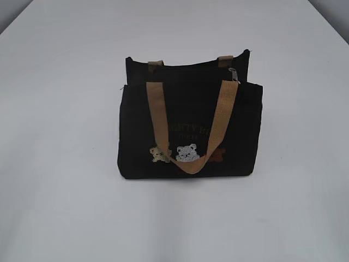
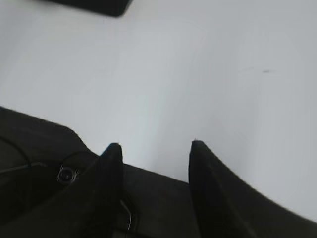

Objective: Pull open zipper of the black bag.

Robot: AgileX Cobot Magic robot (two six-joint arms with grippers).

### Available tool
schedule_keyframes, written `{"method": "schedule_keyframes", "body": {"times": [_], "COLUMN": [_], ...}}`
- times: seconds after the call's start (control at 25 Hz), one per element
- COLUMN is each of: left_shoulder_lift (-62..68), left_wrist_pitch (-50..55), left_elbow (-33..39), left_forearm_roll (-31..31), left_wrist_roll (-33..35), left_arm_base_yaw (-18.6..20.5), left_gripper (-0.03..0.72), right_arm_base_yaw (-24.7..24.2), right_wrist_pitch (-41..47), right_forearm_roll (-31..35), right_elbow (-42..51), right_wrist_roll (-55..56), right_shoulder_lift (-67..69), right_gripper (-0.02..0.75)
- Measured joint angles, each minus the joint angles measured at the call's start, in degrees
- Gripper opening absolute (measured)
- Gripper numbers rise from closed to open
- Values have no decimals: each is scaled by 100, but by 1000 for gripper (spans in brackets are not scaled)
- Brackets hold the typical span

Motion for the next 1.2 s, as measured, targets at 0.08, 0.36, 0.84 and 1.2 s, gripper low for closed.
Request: {"method": "schedule_keyframes", "body": {"times": [0.08,0.36,0.84,1.2], "left_shoulder_lift": [-755,-2880,-3336,-3336], "left_wrist_pitch": [294,846,848,848], "left_elbow": [191,793,804,804], "left_forearm_roll": [184,354,427,427], "left_wrist_roll": [-72,-112,-112,-112], "left_arm_base_yaw": [-5,-5,-10,939], "left_gripper": [260,246,239,239], "right_arm_base_yaw": [0,0,0,-227], "right_wrist_pitch": [-103,-389,-469,-488], "right_forearm_roll": [0,54,100,143], "right_elbow": [209,718,738,738], "right_wrist_roll": [0,71,92,92], "right_shoulder_lift": [-690,-1938,-2292,-2292], "right_gripper": [349,349,272,267]}}
